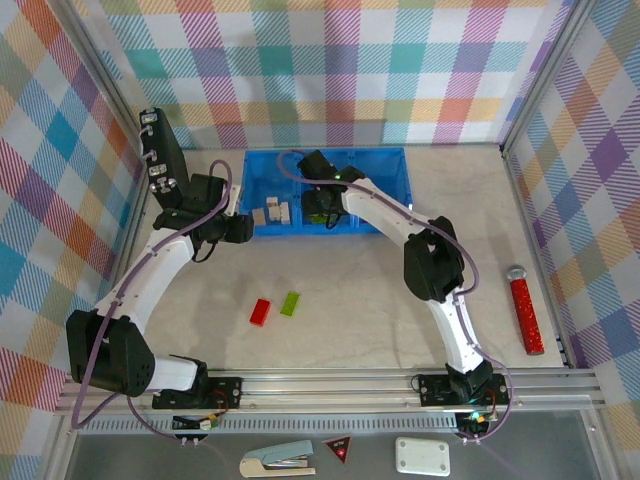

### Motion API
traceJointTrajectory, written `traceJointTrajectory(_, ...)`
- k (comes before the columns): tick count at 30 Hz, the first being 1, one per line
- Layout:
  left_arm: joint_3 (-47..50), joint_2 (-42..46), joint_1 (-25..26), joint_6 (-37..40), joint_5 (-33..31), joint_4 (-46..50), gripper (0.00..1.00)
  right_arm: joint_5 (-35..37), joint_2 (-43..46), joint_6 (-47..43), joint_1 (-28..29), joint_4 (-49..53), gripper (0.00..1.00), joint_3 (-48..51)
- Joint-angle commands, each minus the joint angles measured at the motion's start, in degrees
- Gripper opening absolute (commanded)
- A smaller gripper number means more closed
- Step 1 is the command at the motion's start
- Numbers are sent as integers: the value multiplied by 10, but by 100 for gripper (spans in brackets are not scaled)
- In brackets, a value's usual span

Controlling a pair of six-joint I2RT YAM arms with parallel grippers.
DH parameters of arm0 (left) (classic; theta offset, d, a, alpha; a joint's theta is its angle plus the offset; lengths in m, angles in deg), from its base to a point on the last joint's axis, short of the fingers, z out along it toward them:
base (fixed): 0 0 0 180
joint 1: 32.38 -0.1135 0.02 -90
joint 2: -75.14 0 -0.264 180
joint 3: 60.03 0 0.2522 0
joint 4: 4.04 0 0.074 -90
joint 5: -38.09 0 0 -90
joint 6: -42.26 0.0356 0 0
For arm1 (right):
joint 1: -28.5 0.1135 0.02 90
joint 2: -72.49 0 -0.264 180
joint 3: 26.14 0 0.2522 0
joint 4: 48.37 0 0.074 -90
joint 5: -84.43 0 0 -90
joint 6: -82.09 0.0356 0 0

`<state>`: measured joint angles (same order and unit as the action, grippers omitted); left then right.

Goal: Sort the legos into containers by color
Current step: Pick up the lego from the center of the table, then place the lego in the container.

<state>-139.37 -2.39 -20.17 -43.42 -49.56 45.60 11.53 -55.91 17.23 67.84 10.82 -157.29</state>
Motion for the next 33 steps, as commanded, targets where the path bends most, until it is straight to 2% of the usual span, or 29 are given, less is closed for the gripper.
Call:
traceJointTrajectory(1,-14,-5,-7,0,-1,7,52,-7,-27,-10,-13,-7,68,-36)
traceJointTrajectory(19,-14,-14,-7,1,-2,8,52,28,-183,-40,-34,-114,67,-198)
traceJointTrajectory(27,-13,-13,-7,0,-1,8,52,49,-213,-44,-38,-168,67,-205)
traceJointTrajectory(33,-13,-15,-7,0,0,8,52,50,-229,-43,-43,-171,68,-226)
